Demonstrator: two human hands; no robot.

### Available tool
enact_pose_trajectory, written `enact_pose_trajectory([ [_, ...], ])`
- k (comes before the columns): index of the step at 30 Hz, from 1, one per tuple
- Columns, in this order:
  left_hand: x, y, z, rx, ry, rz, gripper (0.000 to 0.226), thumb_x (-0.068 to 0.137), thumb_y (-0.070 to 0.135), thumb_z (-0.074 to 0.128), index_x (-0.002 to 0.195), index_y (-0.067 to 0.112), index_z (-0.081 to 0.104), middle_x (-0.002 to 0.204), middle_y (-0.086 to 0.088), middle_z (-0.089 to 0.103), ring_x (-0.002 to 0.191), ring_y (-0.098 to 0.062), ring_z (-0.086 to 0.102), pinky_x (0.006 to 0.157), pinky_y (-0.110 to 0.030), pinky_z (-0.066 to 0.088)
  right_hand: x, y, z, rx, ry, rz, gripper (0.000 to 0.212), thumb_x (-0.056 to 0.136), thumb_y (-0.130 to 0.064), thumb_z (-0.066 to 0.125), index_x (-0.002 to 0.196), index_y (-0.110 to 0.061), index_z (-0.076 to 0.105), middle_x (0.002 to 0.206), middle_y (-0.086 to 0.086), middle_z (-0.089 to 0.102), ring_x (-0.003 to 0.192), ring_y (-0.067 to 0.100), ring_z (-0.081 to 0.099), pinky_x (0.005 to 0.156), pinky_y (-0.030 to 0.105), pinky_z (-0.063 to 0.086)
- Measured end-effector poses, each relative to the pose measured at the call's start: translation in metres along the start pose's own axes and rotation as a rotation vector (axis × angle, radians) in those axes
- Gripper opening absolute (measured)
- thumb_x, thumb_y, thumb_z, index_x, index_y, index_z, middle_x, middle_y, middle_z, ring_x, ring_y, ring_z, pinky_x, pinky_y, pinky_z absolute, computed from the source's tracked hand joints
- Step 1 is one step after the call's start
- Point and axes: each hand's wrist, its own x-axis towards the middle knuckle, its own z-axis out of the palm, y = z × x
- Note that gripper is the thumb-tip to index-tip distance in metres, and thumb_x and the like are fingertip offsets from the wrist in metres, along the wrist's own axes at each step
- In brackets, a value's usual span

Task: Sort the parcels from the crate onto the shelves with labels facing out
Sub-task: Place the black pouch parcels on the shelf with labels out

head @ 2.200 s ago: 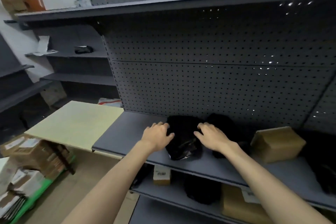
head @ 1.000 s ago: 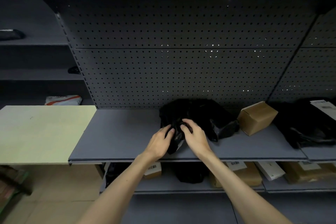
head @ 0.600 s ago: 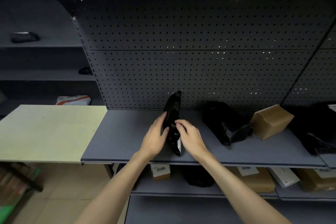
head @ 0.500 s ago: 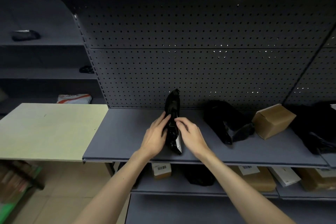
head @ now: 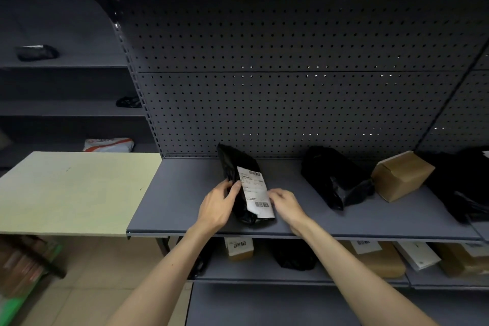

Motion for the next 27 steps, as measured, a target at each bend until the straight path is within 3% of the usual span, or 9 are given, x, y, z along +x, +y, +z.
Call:
enact_pose_trajectory([
  [3, 0.003, -0.012, 0.011, -0.077, -0.066, -0.061, 0.060, 0.100, 0.054, 0.047, 0.145, 0.015, 0.051, 0.144, -0.002, 0.057, 0.134, -0.021, 0.051, 0.105, -0.035, 0.042, -0.004, 0.001, -0.002, 0.012, 0.079, -0.005, 0.025, 0.101, -0.017, 0.050, 0.119, -0.005, 0.063, 0.113, 0.004, 0.068, 0.090, 0.007, 0.062, 0.064, 0.008, 0.043],
  [8, -0.003, -0.019, 0.035, 0.076, -0.146, 0.031, 0.043, 0.103, 0.037, 0.051, 0.134, 0.009, 0.061, 0.137, -0.005, 0.059, 0.129, -0.025, 0.052, 0.104, -0.038, 0.044, -0.009, 0.017, -0.017, -0.073, 0.158, -0.007, 0.039, 0.096, -0.023, 0.060, 0.128, -0.002, 0.060, 0.118, 0.007, 0.068, 0.106, 0.015, 0.063, 0.080, 0.017, 0.040],
  [12, -0.005, -0.017, 0.044, 0.196, -0.122, 0.057, 0.041, 0.105, 0.034, 0.046, 0.130, 0.007, 0.064, 0.141, -0.009, 0.051, 0.131, -0.028, 0.040, 0.108, -0.039, 0.037, -0.015, 0.026, -0.023, -0.179, 0.111, -0.052, 0.021, 0.094, -0.019, 0.061, 0.110, -0.009, 0.071, 0.098, 0.005, 0.074, 0.089, 0.014, 0.065, 0.057, 0.011, 0.041],
  [16, -0.006, -0.014, 0.046, 0.201, -0.126, 0.059, 0.040, 0.105, 0.034, 0.046, 0.131, 0.009, 0.064, 0.141, -0.010, 0.051, 0.131, -0.030, 0.040, 0.108, -0.040, 0.037, -0.020, 0.028, -0.023, -0.169, 0.117, -0.092, 0.019, 0.092, -0.012, 0.061, 0.108, -0.010, 0.073, 0.088, -0.002, 0.069, 0.074, 0.004, 0.060, 0.057, 0.003, 0.041],
  [19, -0.007, -0.013, 0.047, 0.138, -0.124, 0.046, 0.039, 0.103, 0.036, 0.049, 0.130, 0.013, 0.066, 0.136, -0.008, 0.053, 0.126, -0.027, 0.046, 0.104, -0.041, 0.042, -0.022, 0.028, -0.024, -0.089, 0.126, -0.079, 0.019, 0.091, -0.011, 0.062, 0.107, -0.012, 0.072, 0.095, -0.002, 0.073, 0.082, 0.009, 0.067, 0.059, 0.005, 0.045],
  [23, -0.010, 0.000, 0.043, -0.093, -0.087, 0.046, 0.025, 0.102, 0.029, 0.053, 0.118, 0.018, 0.070, 0.116, -0.001, 0.057, 0.101, -0.015, 0.055, 0.083, -0.027, 0.042, -0.021, 0.018, -0.030, 0.068, 0.138, -0.097, 0.020, 0.091, -0.008, 0.064, 0.110, -0.012, 0.069, 0.103, 0.004, 0.074, 0.084, 0.007, 0.070, 0.063, 0.011, 0.050],
  [25, -0.009, 0.011, 0.038, -0.207, -0.037, 0.085, 0.022, 0.102, 0.024, 0.054, 0.117, 0.019, 0.069, 0.111, 0.003, 0.058, 0.099, -0.014, 0.058, 0.081, -0.025, 0.043, -0.019, 0.007, -0.035, 0.127, 0.148, -0.128, 0.026, 0.090, -0.007, 0.065, 0.116, -0.011, 0.066, 0.106, 0.009, 0.074, 0.090, 0.014, 0.071, 0.070, 0.018, 0.054],
  [27, -0.006, 0.024, 0.031, -0.282, 0.020, 0.129, 0.024, 0.102, 0.022, 0.055, 0.122, 0.019, 0.068, 0.116, 0.005, 0.060, 0.102, -0.011, 0.060, 0.084, -0.021, 0.047, -0.017, -0.008, -0.041, 0.182, 0.160, -0.168, 0.034, 0.090, -0.005, 0.066, 0.124, -0.008, 0.062, 0.109, 0.012, 0.072, 0.092, 0.015, 0.070, 0.070, 0.017, 0.054],
])
